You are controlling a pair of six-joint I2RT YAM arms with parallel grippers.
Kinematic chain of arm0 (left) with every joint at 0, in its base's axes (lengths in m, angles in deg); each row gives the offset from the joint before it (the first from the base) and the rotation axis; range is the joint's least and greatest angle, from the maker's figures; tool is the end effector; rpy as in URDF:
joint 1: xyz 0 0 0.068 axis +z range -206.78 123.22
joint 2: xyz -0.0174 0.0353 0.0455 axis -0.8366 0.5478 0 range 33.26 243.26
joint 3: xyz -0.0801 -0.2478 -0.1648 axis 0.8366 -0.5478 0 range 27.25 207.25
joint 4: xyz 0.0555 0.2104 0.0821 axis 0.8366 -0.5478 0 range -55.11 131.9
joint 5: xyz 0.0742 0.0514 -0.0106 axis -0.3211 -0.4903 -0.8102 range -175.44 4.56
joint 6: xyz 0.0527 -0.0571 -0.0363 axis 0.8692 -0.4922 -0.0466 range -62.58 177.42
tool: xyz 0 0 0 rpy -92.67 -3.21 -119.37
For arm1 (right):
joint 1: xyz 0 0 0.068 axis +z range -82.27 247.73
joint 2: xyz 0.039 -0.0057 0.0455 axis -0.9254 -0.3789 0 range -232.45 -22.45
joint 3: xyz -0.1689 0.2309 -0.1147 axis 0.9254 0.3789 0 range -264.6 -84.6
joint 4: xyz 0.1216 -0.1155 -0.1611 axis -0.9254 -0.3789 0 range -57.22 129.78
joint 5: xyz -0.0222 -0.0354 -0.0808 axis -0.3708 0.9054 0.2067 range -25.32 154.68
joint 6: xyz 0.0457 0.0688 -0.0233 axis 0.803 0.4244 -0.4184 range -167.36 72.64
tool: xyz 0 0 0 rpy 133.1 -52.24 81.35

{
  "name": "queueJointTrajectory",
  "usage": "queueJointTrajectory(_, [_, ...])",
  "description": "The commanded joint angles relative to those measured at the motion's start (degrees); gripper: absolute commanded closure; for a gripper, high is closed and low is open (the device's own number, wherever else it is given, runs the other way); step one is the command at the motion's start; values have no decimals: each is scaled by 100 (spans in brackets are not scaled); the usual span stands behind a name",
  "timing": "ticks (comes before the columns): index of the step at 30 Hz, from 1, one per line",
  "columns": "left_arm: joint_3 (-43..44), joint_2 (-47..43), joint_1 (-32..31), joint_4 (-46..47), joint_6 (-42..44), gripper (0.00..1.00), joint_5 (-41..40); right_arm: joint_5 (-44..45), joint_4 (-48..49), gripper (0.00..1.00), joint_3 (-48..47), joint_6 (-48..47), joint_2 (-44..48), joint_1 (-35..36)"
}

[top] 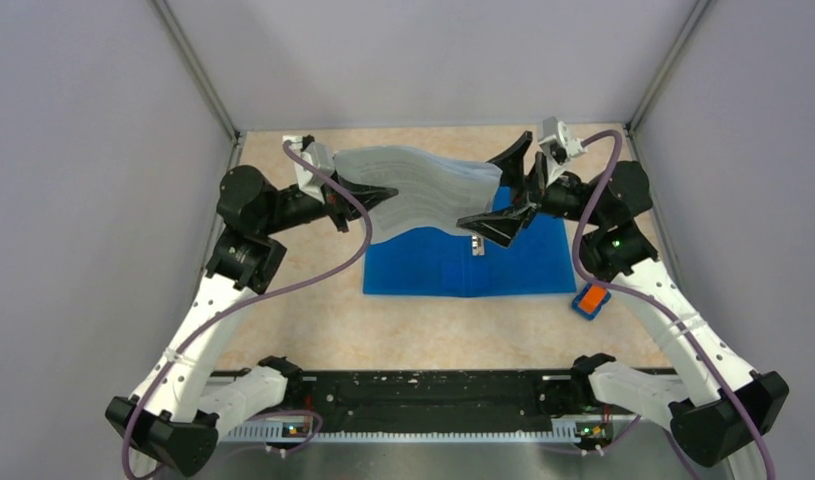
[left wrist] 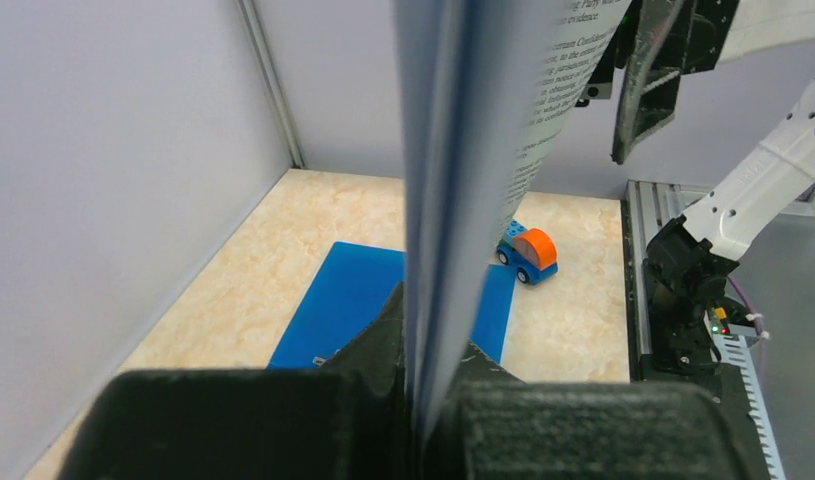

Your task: Put the files into the folder

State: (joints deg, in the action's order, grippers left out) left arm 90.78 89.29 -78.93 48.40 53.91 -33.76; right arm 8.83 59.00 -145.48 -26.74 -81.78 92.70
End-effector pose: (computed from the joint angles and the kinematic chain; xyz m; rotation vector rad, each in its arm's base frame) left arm 0.1384 -0.1203 0.4793 0.9810 1.1237 -0.9590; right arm 0.1440 0.1360 0.4790 -0.9499 1.1441 1.2384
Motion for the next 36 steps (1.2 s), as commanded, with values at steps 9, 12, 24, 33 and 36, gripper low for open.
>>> queueJointTrajectory(9, [783,462,18,-328,-843,100,-6,1085,225,23,71,266,-105,105])
queueJointTrajectory(12, [821,524,24,-425,-902,100,-12,1400,143,33,72,307,-156,148])
queueJointTrajectory(24, [973,1172,25,-572,-1843,100,-686,2629,-1499,100,-120,-33,-163,174])
queueJointTrajectory(33, [1125,2876,-332,-338,-3287,100,-1473,5200,-3915,100,-725,-491,-709,166])
queueJointTrajectory(36, [1291,3664,-577,-138,-3754,100,-1857,5965,-4369,100,-839,-538,-1130,149])
